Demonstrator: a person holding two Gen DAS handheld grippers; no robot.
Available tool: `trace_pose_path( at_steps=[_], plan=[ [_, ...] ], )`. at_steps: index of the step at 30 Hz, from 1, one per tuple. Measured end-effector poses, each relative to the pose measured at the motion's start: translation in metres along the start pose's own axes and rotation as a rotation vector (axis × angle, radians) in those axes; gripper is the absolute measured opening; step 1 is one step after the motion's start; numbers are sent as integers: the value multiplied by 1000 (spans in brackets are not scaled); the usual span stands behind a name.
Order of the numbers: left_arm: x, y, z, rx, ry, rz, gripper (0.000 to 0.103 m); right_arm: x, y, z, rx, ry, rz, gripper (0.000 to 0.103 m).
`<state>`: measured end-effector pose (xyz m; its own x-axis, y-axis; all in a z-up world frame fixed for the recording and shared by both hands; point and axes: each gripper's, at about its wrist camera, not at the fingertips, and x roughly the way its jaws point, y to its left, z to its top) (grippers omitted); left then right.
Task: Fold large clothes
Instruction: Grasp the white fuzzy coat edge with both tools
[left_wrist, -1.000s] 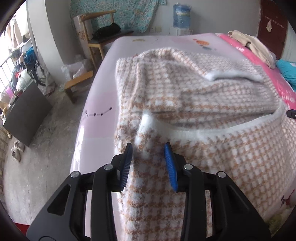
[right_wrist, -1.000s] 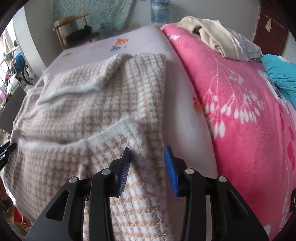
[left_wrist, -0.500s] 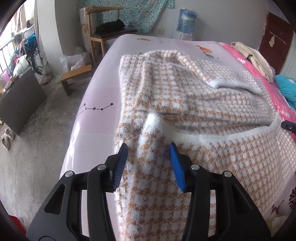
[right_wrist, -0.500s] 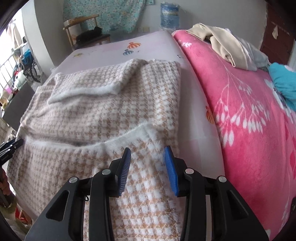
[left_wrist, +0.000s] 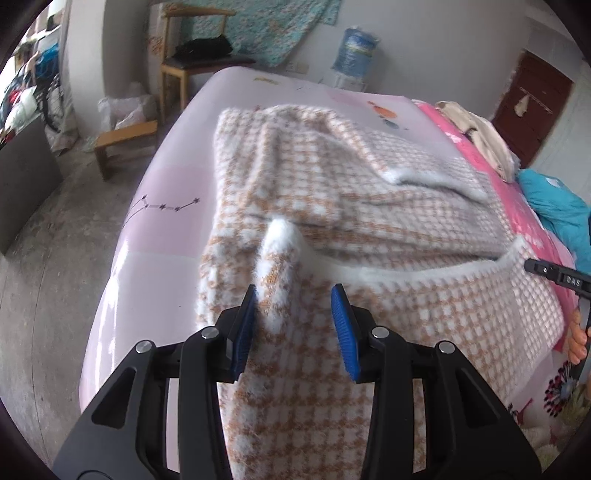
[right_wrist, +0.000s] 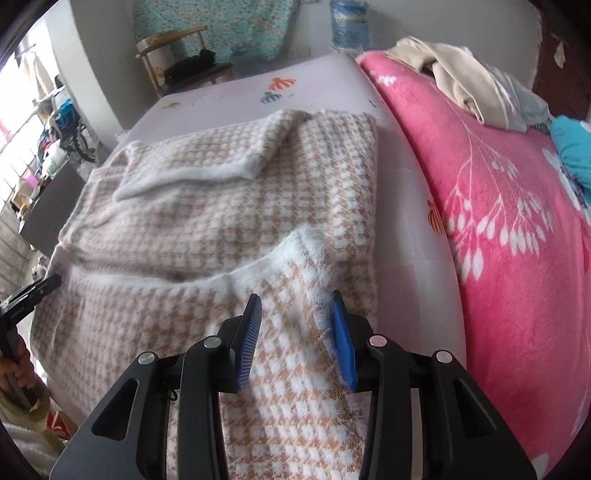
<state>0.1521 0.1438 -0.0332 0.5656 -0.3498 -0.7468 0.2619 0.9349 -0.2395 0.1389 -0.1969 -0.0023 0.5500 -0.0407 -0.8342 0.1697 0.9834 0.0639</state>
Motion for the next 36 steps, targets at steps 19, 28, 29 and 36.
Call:
trace_pose_path(
  at_steps=[19,28,29,36],
  plan=[
    [4,-4,0,26,10,81,10,5,-3,-1,16,-39,-56,8],
    [-32,-18,34,81,-189,141,8,-24,-2,24,40,-178,-54,8],
    [-22,-19,34,89,-179,155,8,-18,-4,25,47,-170,-54,8],
    [23,-8,21,50,-99,164,10,27,-15,13,101,-72,-38,9]
  ],
)
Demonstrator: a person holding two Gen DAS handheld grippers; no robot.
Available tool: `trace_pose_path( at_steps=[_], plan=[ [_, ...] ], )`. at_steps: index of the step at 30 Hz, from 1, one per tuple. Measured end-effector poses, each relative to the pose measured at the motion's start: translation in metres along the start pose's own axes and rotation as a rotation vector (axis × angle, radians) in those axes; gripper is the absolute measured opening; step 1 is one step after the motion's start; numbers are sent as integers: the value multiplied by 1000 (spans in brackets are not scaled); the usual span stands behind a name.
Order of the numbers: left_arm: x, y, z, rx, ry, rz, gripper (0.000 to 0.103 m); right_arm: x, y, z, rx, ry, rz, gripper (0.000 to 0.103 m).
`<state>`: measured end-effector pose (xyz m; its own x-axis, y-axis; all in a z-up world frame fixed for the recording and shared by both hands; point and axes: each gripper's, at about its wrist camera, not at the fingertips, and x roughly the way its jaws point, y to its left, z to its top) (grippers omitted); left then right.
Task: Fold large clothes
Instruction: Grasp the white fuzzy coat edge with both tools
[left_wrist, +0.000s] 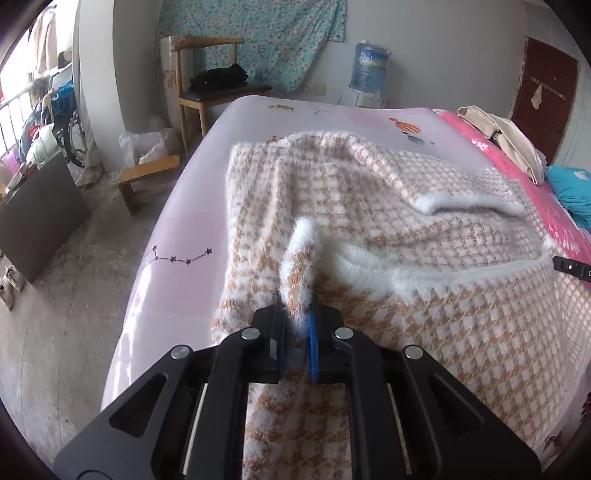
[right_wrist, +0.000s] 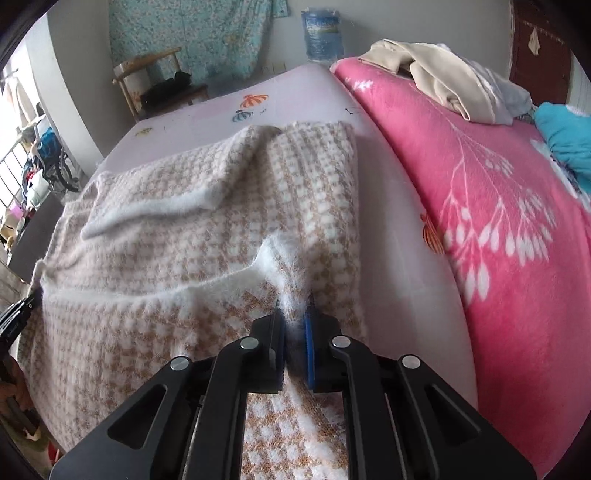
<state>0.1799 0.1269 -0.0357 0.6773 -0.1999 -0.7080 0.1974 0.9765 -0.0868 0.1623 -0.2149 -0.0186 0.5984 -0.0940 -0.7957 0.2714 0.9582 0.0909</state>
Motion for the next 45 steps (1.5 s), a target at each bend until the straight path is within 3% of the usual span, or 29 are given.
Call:
trace_pose_path(
  at_steps=[4,8,10,12,14,16,19,23,27,31,33,38,41,45],
  plan=[
    [0,-1,0,2,2,4,11,-23,-3,2,15,-18,18,17],
    [0,-2,0,5,5,9,11,-77,31,-7,-172,-101,137,17],
    [2,-2,-1,7,9,12,11,-92,59,-22,-294,-82,247,17],
    [4,-2,-1,9,15,16,12,-91,90,-45,-404,-3,386,17],
    [6,-2,-1,12,19,18,12,-79,119,-72,-508,82,439,17],
    [6,-1,0,11,23,17,12,-60,138,-96,-604,142,421,17],
    [6,-1,1,8,25,13,12,-35,140,-110,-618,182,370,16],
    [6,-1,1,4,31,9,12,-52,144,-99,-600,149,394,15],
    [7,1,0,2,32,4,12,-67,162,-95,-614,114,523,15],
    [8,2,0,1,34,1,12,-29,181,-116,-672,197,468,15],
    [7,2,1,2,38,-1,12,-31,186,-116,-665,197,479,15],
    [6,3,1,-5,44,-8,12,-56,161,-90,-612,100,406,18],
    [6,1,2,-1,44,0,12,-37,134,-84,-506,134,356,18],
    [6,0,3,3,47,5,12,-38,124,-82,-454,149,395,18]
  ],
)
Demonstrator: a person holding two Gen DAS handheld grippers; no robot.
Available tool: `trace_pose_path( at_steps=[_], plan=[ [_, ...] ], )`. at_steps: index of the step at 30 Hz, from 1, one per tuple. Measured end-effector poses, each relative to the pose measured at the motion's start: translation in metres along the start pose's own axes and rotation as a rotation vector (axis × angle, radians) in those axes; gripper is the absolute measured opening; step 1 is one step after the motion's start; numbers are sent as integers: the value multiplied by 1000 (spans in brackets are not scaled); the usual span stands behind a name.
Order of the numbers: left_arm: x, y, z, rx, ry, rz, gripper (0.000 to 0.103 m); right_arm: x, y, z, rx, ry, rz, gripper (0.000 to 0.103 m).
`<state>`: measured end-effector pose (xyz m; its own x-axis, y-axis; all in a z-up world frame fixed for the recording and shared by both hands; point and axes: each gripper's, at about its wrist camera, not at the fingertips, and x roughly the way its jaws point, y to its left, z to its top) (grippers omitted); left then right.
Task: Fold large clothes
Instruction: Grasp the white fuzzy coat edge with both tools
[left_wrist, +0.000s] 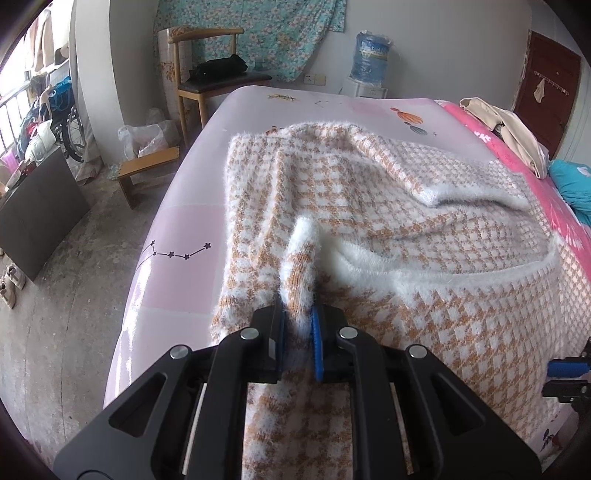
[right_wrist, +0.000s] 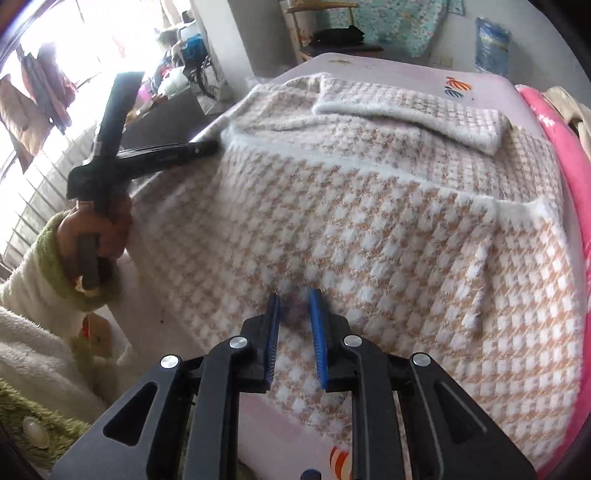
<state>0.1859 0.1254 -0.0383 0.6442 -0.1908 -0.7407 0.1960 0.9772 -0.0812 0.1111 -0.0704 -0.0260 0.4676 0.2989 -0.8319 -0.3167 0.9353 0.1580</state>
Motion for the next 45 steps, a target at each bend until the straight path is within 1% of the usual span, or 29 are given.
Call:
trace_pose_path(
  at_steps=[1,2,3,4,5,6,7,8,10,12,14,17,19,21,25,28,31,34,39,42,45],
  plan=[
    [0,0,0,0,1,2,12,-5,-2,0,1,-11,-2,20],
    [0,0,0,-2,1,2,12,-17,-10,0,14,-41,-14,25],
    [0,-1,0,-3,2,4,12,-28,-20,0,36,-75,-32,36],
    [0,-1,0,-2,3,7,12,-39,-30,2,65,-110,-57,43],
    [1,-2,0,-1,4,10,12,-54,-51,2,120,-157,-106,44],
    [1,-2,0,0,5,13,12,-63,-62,5,155,-177,-140,45],
    [1,-3,0,1,5,15,12,-67,-75,7,182,-190,-172,45],
    [1,-3,0,1,5,16,12,-74,-90,7,218,-201,-226,45],
    [0,-3,0,-1,6,17,12,-80,-110,8,262,-211,-283,45],
    [0,-4,0,-2,8,22,12,-77,-132,13,308,-209,-296,45],
    [0,-5,1,2,10,30,12,-69,-152,16,337,-192,-284,45],
    [0,-8,1,10,16,48,13,-53,-167,19,355,-151,-255,45],
    [1,-10,2,14,22,63,13,-44,-173,17,373,-124,-226,45],
    [0,-11,2,18,28,71,13,-35,-170,17,380,-102,-203,45],
    [1,-11,4,18,43,79,13,-36,-165,12,370,-83,-169,45],
    [1,-12,4,20,48,83,13,-37,-163,15,353,-78,-190,44],
    [1,-13,4,24,54,89,13,-32,-172,22,368,-72,-214,44],
    [1,-12,5,24,59,86,13,-29,-176,26,377,-65,-212,44],
    [2,-12,7,23,63,85,13,-29,-166,23,355,-34,-221,44],
    [2,-12,7,26,63,86,13,-29,-155,21,327,-21,-208,41],
    [2,-12,7,25,63,86,13,-24,-151,23,300,-16,-234,41]
  ],
)
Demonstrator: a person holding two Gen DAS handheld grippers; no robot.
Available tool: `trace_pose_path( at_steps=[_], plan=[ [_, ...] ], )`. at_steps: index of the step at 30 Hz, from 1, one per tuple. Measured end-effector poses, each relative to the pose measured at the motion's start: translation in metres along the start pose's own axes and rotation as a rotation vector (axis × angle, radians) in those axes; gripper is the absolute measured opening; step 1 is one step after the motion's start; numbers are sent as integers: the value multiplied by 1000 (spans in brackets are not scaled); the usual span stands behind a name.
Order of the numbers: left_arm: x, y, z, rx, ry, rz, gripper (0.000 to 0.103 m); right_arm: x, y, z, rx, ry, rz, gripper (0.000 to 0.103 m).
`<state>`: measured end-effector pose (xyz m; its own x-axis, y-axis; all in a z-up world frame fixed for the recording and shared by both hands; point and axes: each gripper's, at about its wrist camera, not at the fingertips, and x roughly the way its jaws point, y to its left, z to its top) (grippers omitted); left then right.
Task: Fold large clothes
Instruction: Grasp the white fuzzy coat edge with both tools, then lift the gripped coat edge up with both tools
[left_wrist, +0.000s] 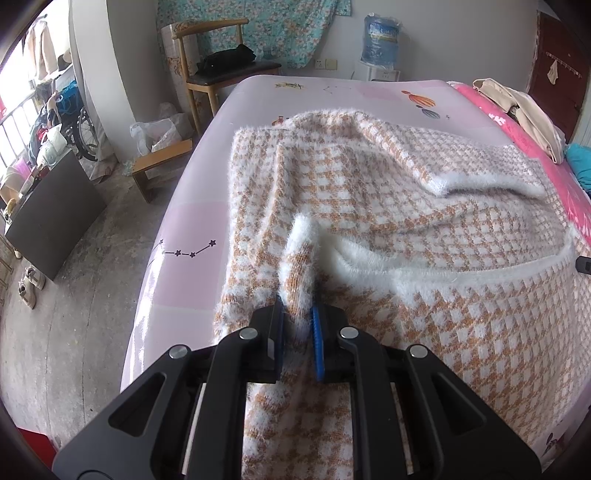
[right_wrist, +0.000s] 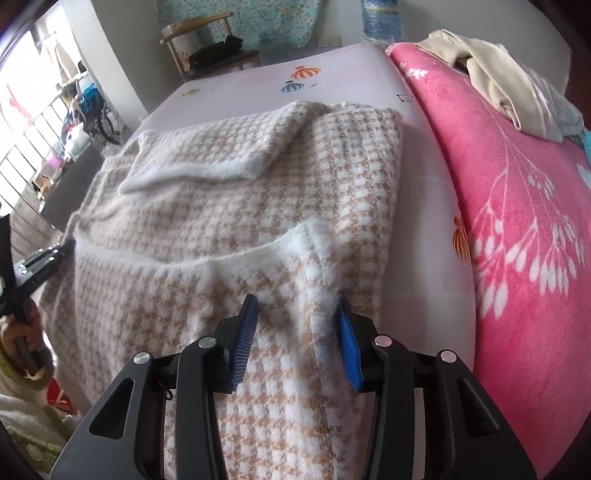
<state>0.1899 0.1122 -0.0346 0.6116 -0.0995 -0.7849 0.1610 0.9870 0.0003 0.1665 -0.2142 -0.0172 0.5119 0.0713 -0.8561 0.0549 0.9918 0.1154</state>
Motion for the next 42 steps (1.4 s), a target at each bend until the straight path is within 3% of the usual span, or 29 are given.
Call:
trace_pose_path(
  at_steps=[8,18,29,42],
  plan=[
    [0,0,0,-1,-2,0,13,5,5,4,-13,-15,-43,38],
    [1,0,-1,-10,0,-2,13,-2,5,3,-14,-48,-63,17],
    [-2,2,0,-16,-11,-5,11,-9,16,-2,-50,-106,-140,14],
    [-48,-4,-15,34,-151,17,8,-44,34,-11,-52,-211,-202,10]
  ],
)
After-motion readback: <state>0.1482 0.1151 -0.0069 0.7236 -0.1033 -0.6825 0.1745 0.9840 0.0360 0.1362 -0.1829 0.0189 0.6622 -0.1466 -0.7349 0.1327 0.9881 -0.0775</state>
